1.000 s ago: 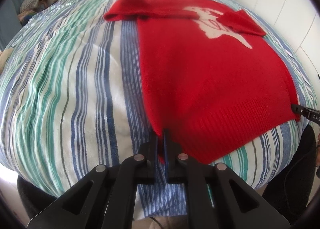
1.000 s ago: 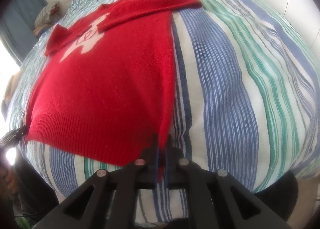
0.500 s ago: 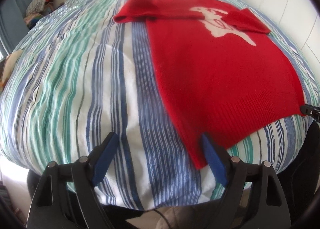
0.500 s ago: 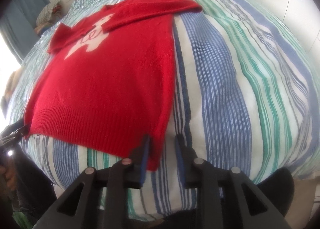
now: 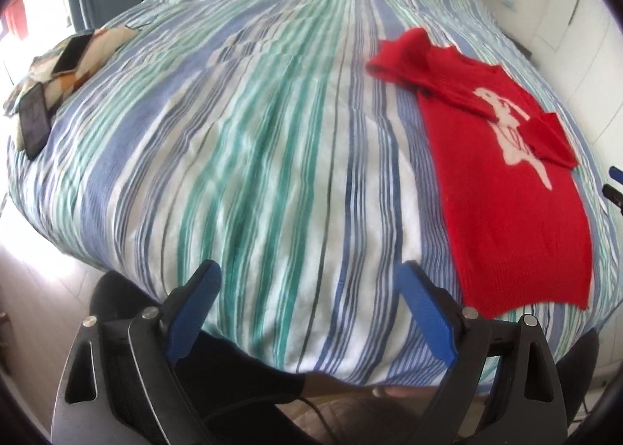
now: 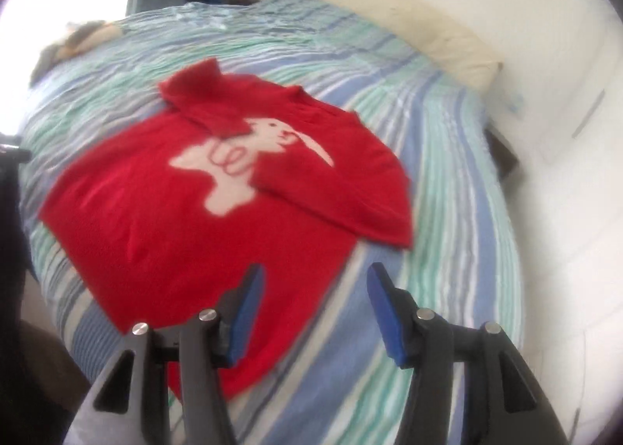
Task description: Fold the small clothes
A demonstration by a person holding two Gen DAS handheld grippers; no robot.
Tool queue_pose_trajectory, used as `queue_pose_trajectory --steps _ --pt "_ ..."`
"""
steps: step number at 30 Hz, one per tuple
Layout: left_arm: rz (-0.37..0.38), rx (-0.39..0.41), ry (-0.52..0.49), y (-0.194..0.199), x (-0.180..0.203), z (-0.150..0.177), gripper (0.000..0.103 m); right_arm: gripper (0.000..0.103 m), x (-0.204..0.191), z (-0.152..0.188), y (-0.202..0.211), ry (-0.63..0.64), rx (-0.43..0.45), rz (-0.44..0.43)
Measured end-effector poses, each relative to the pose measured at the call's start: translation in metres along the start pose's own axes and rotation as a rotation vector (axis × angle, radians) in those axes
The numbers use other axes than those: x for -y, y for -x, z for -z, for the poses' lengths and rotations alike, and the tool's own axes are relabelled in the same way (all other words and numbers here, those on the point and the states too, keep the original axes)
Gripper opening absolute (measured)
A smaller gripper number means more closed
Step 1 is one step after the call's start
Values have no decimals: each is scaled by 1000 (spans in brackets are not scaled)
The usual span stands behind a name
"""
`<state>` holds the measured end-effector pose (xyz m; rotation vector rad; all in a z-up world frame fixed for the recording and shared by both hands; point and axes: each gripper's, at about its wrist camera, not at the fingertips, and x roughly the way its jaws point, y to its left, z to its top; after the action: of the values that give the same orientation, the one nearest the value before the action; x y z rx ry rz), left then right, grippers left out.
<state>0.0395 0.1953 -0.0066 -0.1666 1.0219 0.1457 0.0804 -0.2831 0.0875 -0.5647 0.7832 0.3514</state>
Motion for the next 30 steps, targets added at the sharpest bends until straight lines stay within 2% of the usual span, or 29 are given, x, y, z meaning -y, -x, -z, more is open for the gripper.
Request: queue_pose_trajectory --steps 2,4,7,9,10,11,12,14,17,19,23,26,30 --pt "-8 13 1 7 -1 2 94 53 -10 -29 -38 39 5 -126" --pt "-28 17 -3 10 -6 6 94 52 -20 -50 -74 61 3 -199" --pt "-76 -6 8 6 -19 15 94 51 -36 -65 -130 117 -39 -210" --pt "-85 -40 32 -1 -29 19 94 48 -34 -65 -165 79 -85 -225" --pt "-87 -53 46 -5 -34 20 94 36 -27 -62 -177 36 -94 -242" --pt "-92 -62 59 -6 -39 22 94 15 -17 -60 -180 -32 -88 -260" --pt "-95 -66 71 -6 -43 23 94 6 -4 -58 -177 -111 -69 -263" --pt "-93 -65 85 -5 -47 24 94 6 29 -50 -154 -241 0 -268" --pt "-85 -73 88 -9 -47 23 94 6 100 -21 -107 -439 82 -181" --pt "-64 -78 84 -12 -43 20 94 6 158 14 -77 -607 114 -81" --pt "-7 -83 48 -18 -17 12 94 6 250 103 -38 -934 97 139" --pt "28 -77 -2 -18 9 5 94 6 271 151 -37 -1048 44 193" --pt "30 -38 -64 -5 29 1 94 6 278 186 -45 -1162 30 199"
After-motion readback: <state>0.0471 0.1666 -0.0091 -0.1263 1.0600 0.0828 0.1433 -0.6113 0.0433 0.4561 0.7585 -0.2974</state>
